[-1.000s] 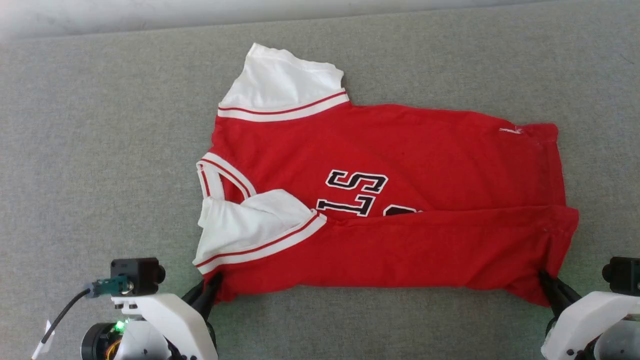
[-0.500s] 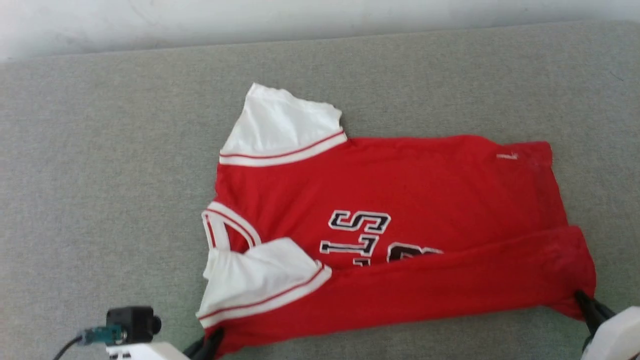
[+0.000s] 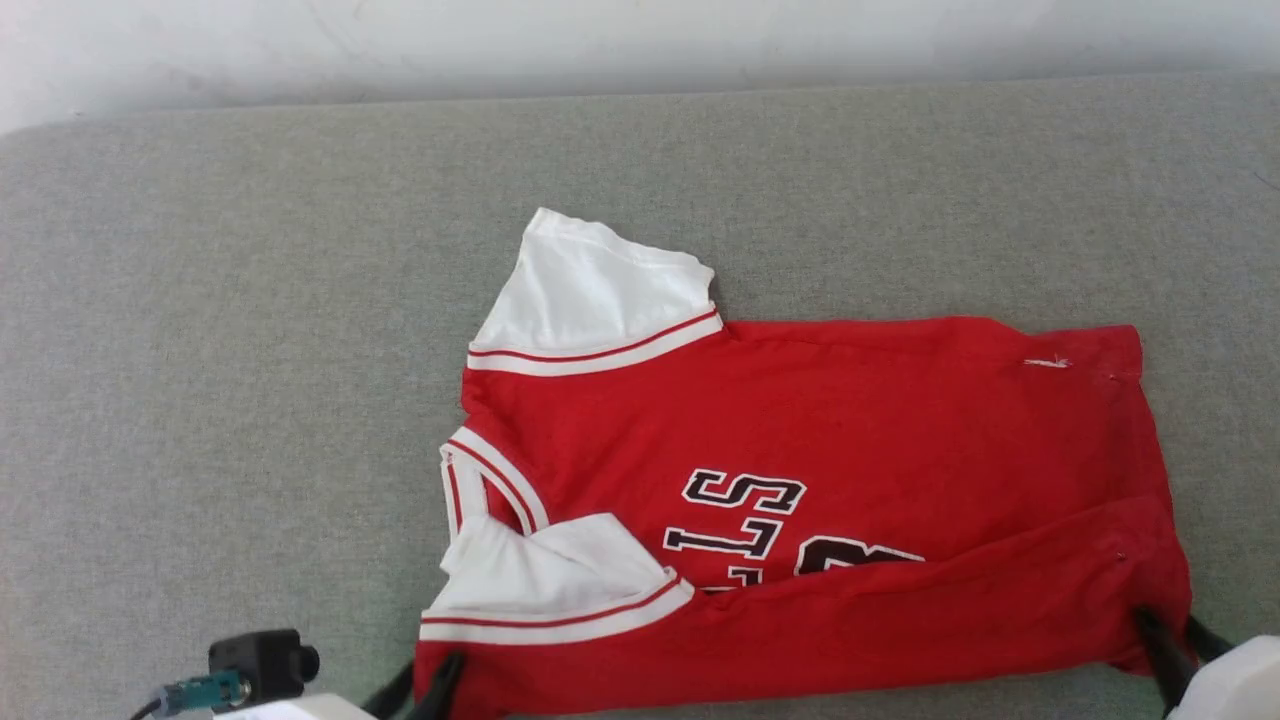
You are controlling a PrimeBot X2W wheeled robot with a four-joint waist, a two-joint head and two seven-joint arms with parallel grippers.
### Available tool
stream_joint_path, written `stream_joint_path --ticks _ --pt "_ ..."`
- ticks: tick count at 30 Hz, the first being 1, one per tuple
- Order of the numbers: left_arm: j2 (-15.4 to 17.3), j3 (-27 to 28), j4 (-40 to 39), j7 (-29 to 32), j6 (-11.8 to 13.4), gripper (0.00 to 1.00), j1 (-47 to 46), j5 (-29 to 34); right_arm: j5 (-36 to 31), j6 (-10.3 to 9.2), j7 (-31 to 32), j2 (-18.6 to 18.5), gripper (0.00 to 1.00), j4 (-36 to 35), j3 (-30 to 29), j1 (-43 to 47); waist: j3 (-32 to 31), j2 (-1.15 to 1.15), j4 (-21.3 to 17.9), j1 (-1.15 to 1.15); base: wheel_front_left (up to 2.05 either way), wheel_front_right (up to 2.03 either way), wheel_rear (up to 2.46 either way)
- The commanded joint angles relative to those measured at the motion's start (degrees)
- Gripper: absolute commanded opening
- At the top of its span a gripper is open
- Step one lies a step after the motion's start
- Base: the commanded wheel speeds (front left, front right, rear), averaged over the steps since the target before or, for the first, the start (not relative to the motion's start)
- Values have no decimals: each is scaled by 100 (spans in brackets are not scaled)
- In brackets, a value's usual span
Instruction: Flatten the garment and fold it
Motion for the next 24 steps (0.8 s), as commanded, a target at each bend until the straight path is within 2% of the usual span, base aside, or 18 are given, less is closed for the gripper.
stream_joint_path --ticks 1,4,7,9,13,14,16,20,24 --pt "-28 36 26 -93 -67 100 -132 21 33 -5 -71 21 100 -33 35 -102 -25 0 6 0 0 0 0" --pt "-142 168 -102 -340 -244 100 -236 -183 138 -5 -319 26 100 -257 66 -212 -20 0 -18 0 0 0 0" --pt "-131 458 -384 -766 -421 100 -467 -201 -30 -5 -852 11 100 -591 -54 -418 68 0 -54 0 0 0 0" --pt "-60 650 -546 -1114 -493 100 -766 -11 -201 -5 -1268 6 100 -761 -83 -590 177 0 -83 0 0 0 0" --pt "69 955 -638 -1905 -463 100 -1735 668 -443 -5 -1871 18 100 -850 87 -909 498 0 -181 0 0 0 0" --pt "69 955 -638 -1905 -463 100 -1735 668 -443 -5 -1871 18 100 -850 87 -909 498 0 -181 0 0 0 0" --pt "133 945 -575 -2082 -456 100 -2315 926 -544 -5 -2033 23 100 -769 298 -1091 710 0 -247 0 0 0 0" --pt "438 572 -33 -1826 -675 100 -3589 1324 -755 -5 -2274 28 100 -546 655 -1502 1090 0 -371 0 0 0 0" --pt "625 151 690 -1215 -1010 100 -4715 1372 -788 -5 -2394 34 100 -303 881 -1787 1397 0 -502 0 0 0 0"
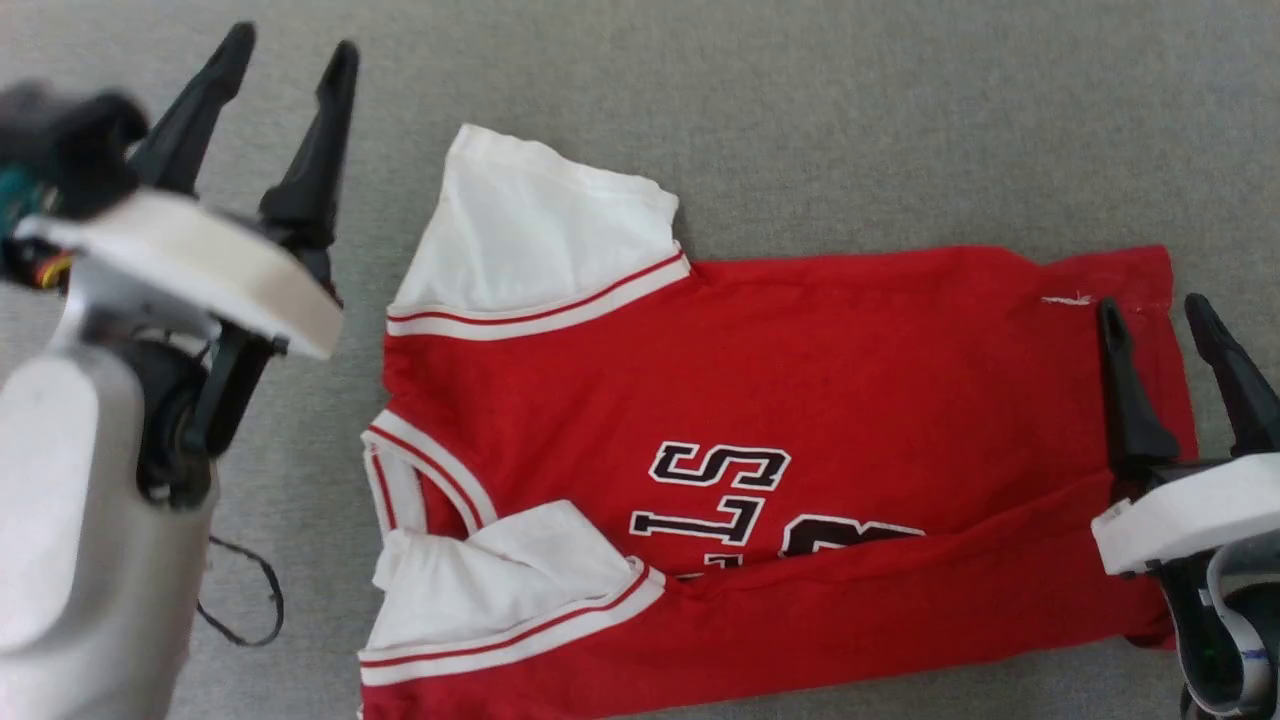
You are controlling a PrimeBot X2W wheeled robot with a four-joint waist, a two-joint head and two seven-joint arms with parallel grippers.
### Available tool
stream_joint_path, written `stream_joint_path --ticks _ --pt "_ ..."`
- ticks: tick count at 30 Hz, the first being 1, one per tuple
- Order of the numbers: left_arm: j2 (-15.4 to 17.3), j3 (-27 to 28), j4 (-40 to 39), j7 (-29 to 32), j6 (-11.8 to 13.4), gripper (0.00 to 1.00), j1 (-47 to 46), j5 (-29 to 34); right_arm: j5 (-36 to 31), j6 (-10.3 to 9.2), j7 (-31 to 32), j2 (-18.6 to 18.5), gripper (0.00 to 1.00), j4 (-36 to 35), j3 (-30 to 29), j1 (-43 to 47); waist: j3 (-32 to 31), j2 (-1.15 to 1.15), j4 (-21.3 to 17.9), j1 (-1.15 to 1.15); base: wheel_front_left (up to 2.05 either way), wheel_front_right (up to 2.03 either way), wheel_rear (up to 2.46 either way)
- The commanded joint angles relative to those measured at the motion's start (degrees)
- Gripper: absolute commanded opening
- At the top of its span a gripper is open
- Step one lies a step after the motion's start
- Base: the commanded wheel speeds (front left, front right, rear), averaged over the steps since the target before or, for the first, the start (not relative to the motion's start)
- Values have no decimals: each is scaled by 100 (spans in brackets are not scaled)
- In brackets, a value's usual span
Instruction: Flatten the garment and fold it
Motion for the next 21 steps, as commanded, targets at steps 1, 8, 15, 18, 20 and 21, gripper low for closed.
stream_joint_path --ticks 1,8,15,18,20,21 --pt "32 -46 76 89 -49 100 -77 -10 -25 -5 -35 10 100 28 1 -69 355 0 -222 -2 0 0 0" --pt "445 -625 1006 2011 -404 100 -943 -373 46 -5 -161 16 100 334 73 -232 704 0 -495 -2 0 0 0" --pt "546 -733 1268 3072 -415 100 -1041 -872 92 -5 -226 17 100 459 58 -262 780 0 -653 -2 0 0 0" --pt "594 -854 1345 3462 -410 48 -972 -977 87 -5 -200 17 100 455 36 -274 775 0 -667 -2 0 0 0" --pt "609 -871 1322 3495 -414 0 -965 -992 72 -5 -170 17 100 441 29 -291 762 0 -663 -2 0 0 0" --pt "597 -839 1308 3422 -400 0 -975 -991 50 -5 -154 17 100 427 32 -301 747 0 -655 -2 0 0 0"
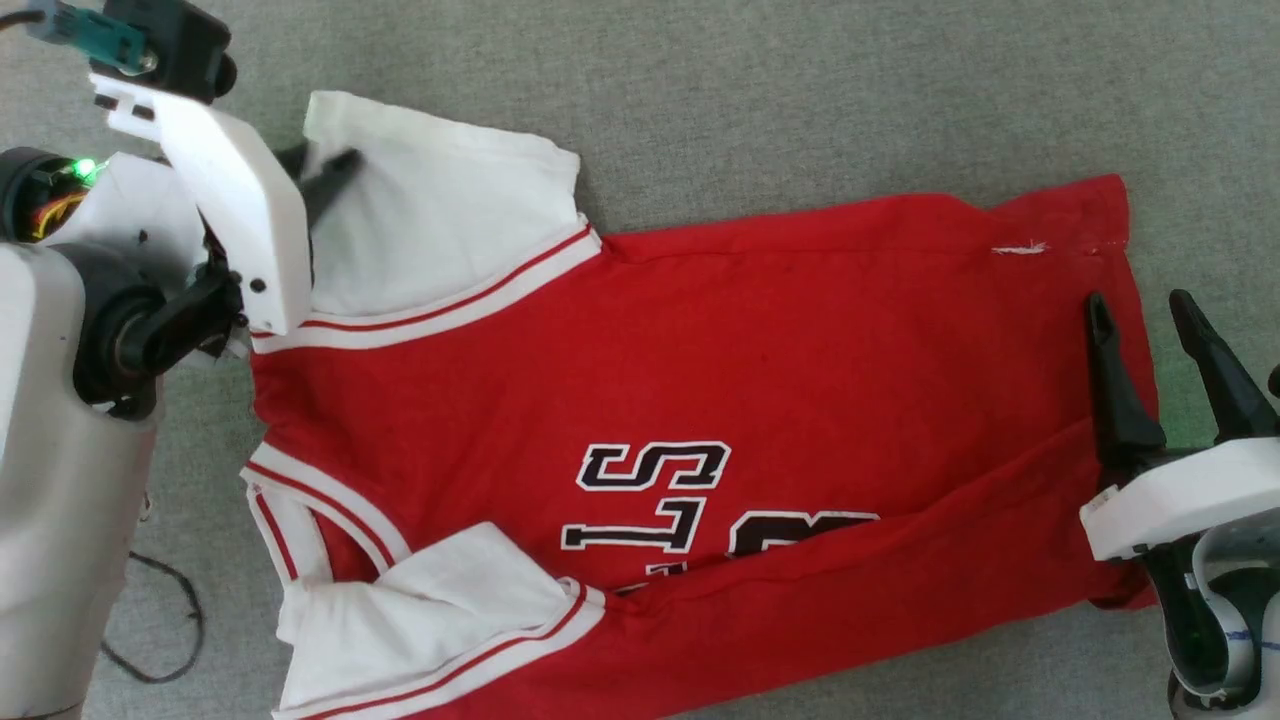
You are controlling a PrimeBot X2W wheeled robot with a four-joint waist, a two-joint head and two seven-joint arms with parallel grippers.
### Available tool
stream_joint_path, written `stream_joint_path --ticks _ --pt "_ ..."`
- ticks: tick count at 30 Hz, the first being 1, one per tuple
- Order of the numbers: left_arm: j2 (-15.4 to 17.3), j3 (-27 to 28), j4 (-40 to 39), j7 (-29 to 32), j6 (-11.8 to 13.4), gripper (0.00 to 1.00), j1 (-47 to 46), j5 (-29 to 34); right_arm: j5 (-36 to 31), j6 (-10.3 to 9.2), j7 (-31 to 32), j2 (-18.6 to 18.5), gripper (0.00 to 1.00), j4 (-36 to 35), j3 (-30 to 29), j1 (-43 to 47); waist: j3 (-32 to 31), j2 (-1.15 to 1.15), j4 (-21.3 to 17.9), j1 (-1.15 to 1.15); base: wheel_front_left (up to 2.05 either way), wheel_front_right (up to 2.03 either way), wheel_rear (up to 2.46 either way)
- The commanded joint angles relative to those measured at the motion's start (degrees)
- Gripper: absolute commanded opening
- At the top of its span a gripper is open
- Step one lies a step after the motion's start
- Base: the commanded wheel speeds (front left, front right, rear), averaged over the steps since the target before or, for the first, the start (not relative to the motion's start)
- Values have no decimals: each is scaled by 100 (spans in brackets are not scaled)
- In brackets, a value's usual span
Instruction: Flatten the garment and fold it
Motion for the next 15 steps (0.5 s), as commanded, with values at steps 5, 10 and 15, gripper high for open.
stream_joint_path --ticks 5,10,15 --pt "-104 -20 118 -406 -14 0 157 50 -135 -5 173 -94 100 -183 32 -199 -192 0 75 0 0 0 0" --pt "-124 -22 138 -638 -48 0 267 46 -94 -5 556 -462 100 -416 20 -563 -357 0 147 0 0 0 0" --pt "-167 -56 98 -701 -62 0 260 21 2 -5 1482 -904 100 -213 -45 -1056 -328 0 229 0 0 0 0"
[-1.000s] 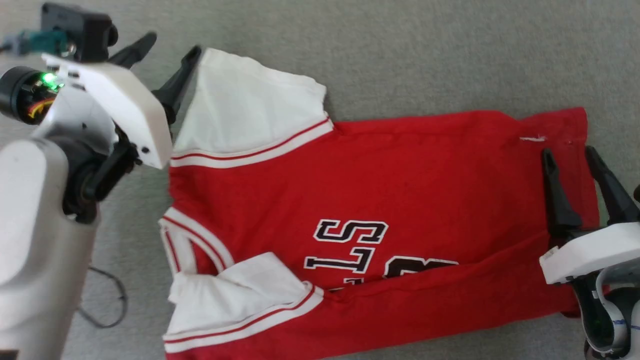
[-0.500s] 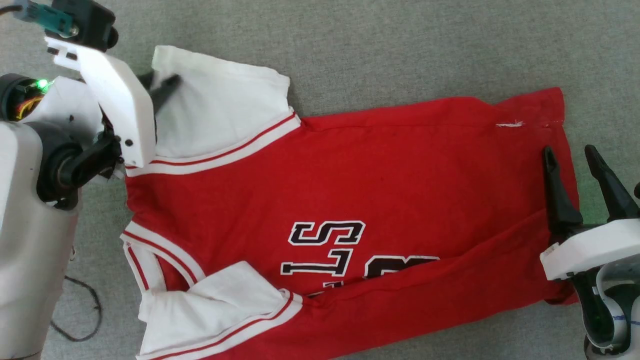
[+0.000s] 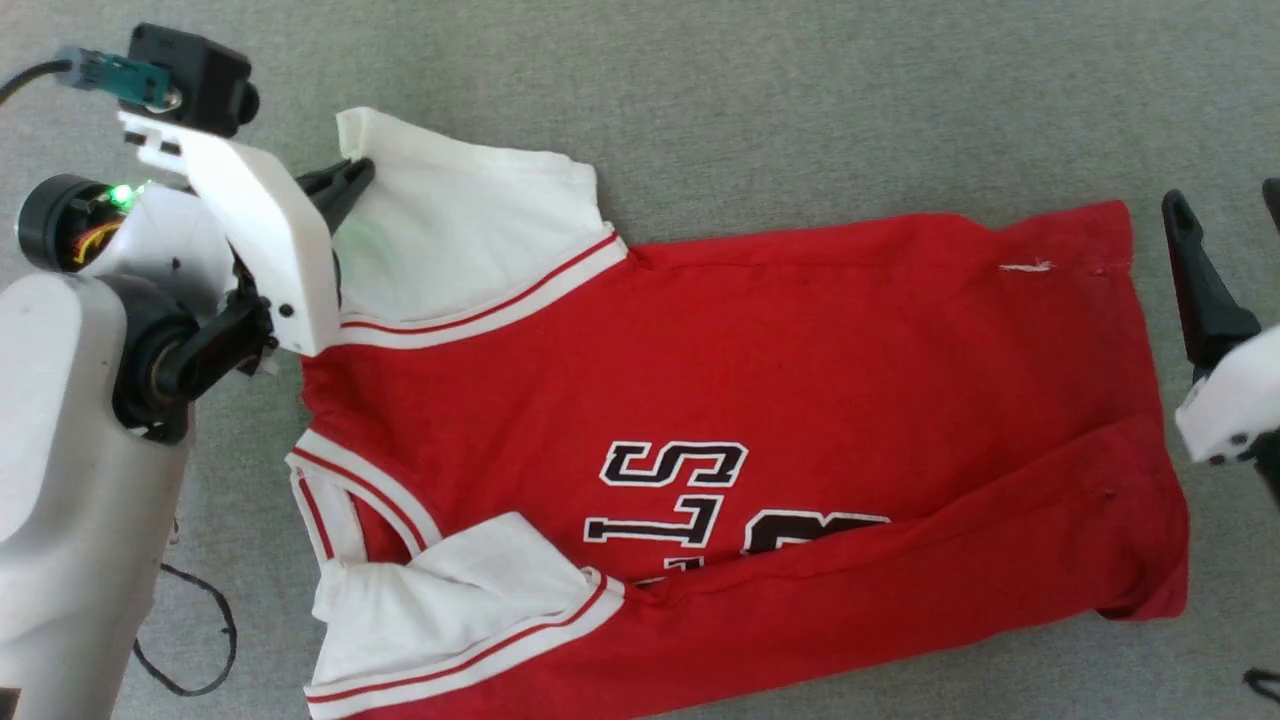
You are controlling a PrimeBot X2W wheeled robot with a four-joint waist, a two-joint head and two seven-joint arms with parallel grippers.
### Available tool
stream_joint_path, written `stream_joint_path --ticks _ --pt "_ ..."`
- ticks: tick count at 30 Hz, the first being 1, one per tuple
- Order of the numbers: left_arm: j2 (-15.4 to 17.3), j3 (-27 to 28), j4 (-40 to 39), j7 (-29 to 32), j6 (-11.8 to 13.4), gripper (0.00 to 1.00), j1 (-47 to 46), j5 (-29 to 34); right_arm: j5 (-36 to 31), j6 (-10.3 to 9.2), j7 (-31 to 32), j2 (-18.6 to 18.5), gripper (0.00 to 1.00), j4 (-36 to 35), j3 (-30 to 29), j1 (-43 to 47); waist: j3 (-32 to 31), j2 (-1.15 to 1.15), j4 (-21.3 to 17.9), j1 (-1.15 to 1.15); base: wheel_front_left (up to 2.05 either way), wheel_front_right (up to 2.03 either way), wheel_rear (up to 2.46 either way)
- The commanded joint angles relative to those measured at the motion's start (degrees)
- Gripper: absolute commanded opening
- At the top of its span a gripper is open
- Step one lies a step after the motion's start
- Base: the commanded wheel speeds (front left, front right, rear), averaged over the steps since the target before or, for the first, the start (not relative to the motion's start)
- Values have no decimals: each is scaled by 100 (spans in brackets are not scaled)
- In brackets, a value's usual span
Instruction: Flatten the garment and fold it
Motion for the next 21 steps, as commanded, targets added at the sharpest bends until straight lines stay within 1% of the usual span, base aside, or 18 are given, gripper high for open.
stream_joint_path --ticks 1,4,6,12,13,14,15,16,21 --pt "-45 -29 -27 -44 -28 0 43 -2 119 -5 445 -95 100 168 -31 -201 58 0 60 0 0 0 0" --pt "-69 -56 -47 -46 -33 0 -4 -11 265 -5 1319 -291 100 423 38 -355 170 0 124 0 0 0 0" --pt "-81 -70 -53 -40 -36 0 -48 -17 458 -5 1726 -339 100 504 103 -457 249 0 168 0 0 0 0" --pt "-103 -95 -23 -75 -46 0 -156 -22 785 -5 2390 -440 100 734 315 -693 437 0 285 0 0 0 0" --pt "-111 -101 -12 -92 -50 0 -173 -25 814 -5 2503 -440 91 807 316 -717 457 0 302 0 0 0 0" --pt "-120 -100 -7 -128 -54 0 -193 -23 834 -5 2614 -444 46 871 320 -744 477 0 317 0 0 0 0" --pt "-128 -100 -7 -185 -62 0 -213 -12 835 -5 2699 -460 27 910 328 -774 491 0 332 0 0 0 0" --pt "-139 -99 -7 -261 -73 0 -233 -2 831 -5 2743 -472 0 927 326 -809 499 0 346 0 0 0 0" --pt "-180 -16 -6 -814 -131 0 -302 17 797 -5 2463 -442 0 828 310 -996 397 0 381 0 0 0 0"
